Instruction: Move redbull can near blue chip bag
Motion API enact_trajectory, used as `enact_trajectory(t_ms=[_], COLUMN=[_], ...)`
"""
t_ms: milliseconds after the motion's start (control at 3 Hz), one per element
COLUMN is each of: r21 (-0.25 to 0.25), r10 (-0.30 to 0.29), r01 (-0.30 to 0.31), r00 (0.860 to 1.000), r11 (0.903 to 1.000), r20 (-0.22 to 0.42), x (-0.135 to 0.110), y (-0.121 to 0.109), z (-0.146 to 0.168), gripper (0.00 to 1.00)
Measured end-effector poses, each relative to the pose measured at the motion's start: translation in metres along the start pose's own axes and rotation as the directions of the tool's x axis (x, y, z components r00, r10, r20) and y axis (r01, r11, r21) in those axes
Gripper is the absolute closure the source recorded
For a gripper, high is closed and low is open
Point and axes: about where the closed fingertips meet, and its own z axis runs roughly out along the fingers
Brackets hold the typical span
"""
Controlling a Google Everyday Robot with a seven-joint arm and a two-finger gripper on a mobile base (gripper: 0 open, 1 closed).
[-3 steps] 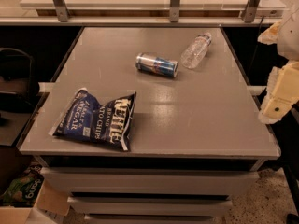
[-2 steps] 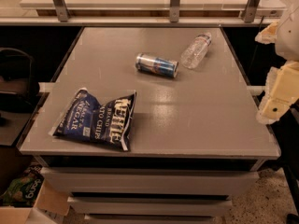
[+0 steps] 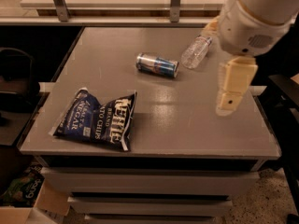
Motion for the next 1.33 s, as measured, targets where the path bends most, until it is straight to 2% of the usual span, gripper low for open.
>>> enact_trajectory(t_ms=[333, 667, 1333], r21=[-0.012, -0.002, 0.012], r10=[-0.108, -0.163, -0.179], r01=[0.108, 0.163, 0.180], r00=[0.994, 0.987, 0.982], r11=[0.9941, 0.9867, 0.9836], r20=[0.005, -0.006, -0.052], x=[-0.038, -0.067, -0.108], y=[-0.017, -0.044, -0.103], z=[0.015, 0.029, 0.064], gripper=[0.00, 0.00, 0.00])
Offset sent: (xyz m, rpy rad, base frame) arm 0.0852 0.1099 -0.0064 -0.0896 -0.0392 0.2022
